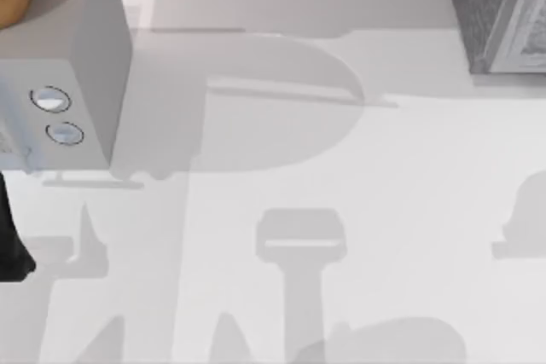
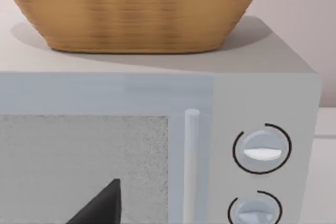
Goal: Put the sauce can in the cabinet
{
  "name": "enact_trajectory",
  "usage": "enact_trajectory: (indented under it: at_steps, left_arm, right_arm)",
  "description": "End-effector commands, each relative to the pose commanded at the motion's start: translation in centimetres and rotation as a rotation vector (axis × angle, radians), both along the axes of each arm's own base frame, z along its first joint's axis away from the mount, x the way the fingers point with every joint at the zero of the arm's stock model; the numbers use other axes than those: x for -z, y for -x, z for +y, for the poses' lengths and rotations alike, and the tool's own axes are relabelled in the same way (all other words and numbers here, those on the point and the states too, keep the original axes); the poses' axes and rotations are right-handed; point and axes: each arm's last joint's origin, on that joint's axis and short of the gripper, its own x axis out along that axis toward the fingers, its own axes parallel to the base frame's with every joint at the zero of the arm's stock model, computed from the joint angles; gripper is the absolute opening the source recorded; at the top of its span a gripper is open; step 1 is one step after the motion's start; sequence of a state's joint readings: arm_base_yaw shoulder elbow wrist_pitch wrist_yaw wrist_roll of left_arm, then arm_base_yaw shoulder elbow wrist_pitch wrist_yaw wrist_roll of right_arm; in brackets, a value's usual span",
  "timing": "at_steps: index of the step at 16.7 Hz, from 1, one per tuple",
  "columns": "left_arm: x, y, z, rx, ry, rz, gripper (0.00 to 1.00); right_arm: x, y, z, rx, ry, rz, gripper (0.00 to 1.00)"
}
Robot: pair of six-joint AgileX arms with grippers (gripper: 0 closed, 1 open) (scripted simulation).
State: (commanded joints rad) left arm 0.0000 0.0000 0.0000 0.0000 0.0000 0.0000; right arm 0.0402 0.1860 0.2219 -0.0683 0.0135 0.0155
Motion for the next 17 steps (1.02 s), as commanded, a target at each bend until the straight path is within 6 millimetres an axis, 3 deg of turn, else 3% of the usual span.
enact_trajectory:
  at_steps: [5, 11, 14, 17]
  left_arm:
    - [0.0, 0.0, 0.0, 0.000, 0.000, 0.000, 1.00]
    - [0.0, 0.0, 0.0, 0.000, 0.000, 0.000, 1.00]
    - [0.0, 0.0, 0.0, 0.000, 0.000, 0.000, 1.00]
    - [0.0, 0.0, 0.0, 0.000, 0.000, 0.000, 1.00]
  right_arm:
    - [-10.3, -1.8, 0.5, 0.011, -0.004, 0.011, 0.00]
    - [-22.7, -7.0, 1.8, 0.034, 0.003, 0.002, 0.00]
    - [-27.2, -9.8, 2.7, 0.036, 0.006, -0.014, 0.00]
    - [-30.1, -12.0, 3.6, 0.031, 0.008, -0.031, 0.00]
